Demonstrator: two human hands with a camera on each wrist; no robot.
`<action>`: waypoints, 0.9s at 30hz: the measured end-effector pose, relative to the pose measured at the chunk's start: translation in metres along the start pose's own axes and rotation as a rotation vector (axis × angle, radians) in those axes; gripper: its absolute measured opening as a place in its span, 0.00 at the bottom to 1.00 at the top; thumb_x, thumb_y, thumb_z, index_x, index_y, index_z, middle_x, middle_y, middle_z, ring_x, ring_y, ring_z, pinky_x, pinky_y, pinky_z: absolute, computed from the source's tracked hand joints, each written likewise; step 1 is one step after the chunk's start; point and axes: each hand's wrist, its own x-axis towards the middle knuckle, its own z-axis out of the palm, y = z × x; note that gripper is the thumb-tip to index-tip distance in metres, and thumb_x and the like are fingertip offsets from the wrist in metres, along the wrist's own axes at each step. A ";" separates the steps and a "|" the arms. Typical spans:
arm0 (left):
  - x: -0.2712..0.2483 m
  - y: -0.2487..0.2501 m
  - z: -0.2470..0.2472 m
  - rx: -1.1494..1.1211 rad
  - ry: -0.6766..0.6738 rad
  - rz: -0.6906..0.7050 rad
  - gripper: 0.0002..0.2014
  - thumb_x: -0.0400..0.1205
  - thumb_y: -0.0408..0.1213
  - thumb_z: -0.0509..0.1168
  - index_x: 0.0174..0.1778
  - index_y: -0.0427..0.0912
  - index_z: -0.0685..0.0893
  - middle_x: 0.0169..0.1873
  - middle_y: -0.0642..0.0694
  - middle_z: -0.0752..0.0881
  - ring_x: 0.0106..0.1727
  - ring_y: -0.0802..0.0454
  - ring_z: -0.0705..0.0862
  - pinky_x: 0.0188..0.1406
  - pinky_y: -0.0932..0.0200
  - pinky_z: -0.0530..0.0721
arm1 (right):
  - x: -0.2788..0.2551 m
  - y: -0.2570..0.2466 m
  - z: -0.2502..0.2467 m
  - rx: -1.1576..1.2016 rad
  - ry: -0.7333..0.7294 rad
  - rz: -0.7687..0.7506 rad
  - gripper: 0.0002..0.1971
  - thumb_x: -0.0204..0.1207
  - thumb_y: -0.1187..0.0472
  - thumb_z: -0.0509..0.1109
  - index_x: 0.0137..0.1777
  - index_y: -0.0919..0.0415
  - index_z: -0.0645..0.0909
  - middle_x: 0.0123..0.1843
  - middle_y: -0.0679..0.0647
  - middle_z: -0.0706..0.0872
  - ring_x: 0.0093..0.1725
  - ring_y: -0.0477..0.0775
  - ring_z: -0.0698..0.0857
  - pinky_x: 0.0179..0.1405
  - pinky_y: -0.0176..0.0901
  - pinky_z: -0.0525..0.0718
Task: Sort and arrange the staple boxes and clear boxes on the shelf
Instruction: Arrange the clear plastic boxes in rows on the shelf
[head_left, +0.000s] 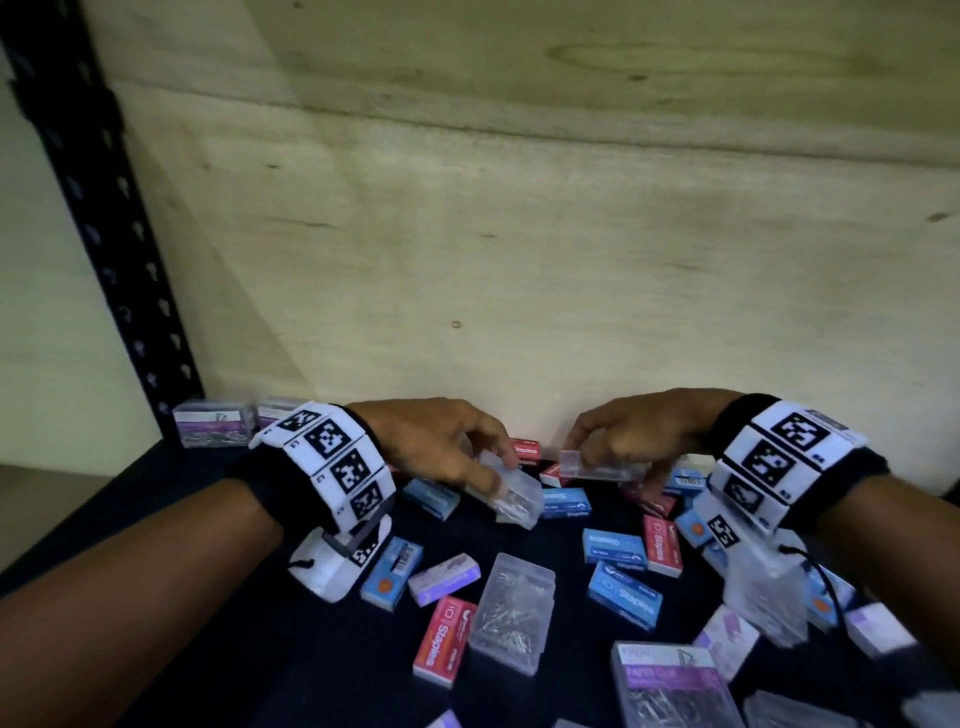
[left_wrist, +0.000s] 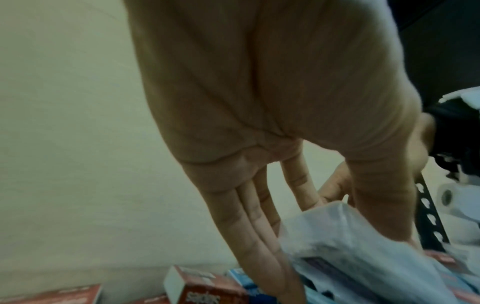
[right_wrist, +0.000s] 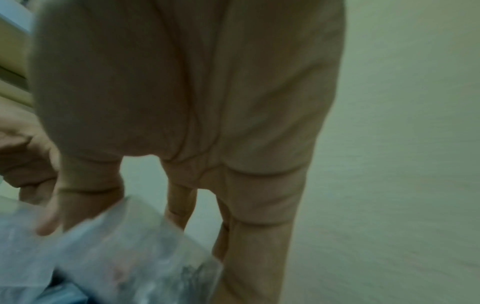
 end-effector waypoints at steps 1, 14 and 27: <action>-0.006 -0.004 -0.004 -0.047 0.016 -0.011 0.16 0.78 0.55 0.71 0.62 0.62 0.84 0.60 0.56 0.83 0.57 0.59 0.83 0.51 0.67 0.77 | 0.000 -0.006 -0.001 0.002 0.008 -0.032 0.12 0.85 0.54 0.61 0.64 0.53 0.79 0.58 0.56 0.80 0.47 0.54 0.83 0.33 0.39 0.87; -0.095 -0.093 -0.035 -0.385 0.260 -0.266 0.19 0.82 0.54 0.63 0.55 0.41 0.86 0.39 0.39 0.86 0.38 0.53 0.85 0.42 0.60 0.85 | 0.028 -0.098 0.021 0.032 0.139 -0.443 0.25 0.80 0.34 0.61 0.43 0.59 0.77 0.28 0.50 0.83 0.28 0.51 0.80 0.31 0.41 0.78; -0.159 -0.184 -0.030 -0.500 0.373 -0.649 0.22 0.87 0.52 0.58 0.58 0.34 0.81 0.45 0.36 0.85 0.33 0.52 0.88 0.39 0.59 0.87 | 0.069 -0.201 0.069 -0.076 0.075 -0.551 0.14 0.85 0.48 0.64 0.63 0.56 0.76 0.46 0.53 0.86 0.41 0.49 0.84 0.45 0.45 0.83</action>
